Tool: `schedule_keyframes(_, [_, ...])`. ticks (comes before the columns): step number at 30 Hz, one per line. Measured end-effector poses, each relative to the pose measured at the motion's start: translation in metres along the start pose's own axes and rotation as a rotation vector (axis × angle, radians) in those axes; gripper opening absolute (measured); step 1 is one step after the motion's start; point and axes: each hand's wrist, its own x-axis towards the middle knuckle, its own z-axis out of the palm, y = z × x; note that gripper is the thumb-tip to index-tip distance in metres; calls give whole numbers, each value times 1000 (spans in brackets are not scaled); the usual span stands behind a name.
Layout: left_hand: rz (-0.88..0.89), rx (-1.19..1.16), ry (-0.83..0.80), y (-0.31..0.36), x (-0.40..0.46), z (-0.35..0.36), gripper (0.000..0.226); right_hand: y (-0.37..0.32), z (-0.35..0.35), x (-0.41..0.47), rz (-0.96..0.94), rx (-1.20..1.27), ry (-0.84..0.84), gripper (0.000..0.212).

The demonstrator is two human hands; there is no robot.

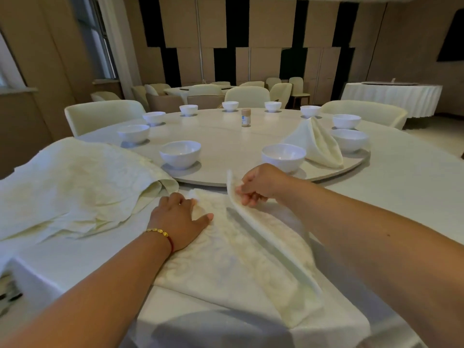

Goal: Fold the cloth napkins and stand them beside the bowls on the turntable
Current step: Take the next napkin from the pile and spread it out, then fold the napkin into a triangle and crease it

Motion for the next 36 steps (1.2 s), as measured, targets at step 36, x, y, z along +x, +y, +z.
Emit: schedule_keyframes(36, [-162,204,-298,17,13,-54,39,-8,48,30,99,-789,143,44])
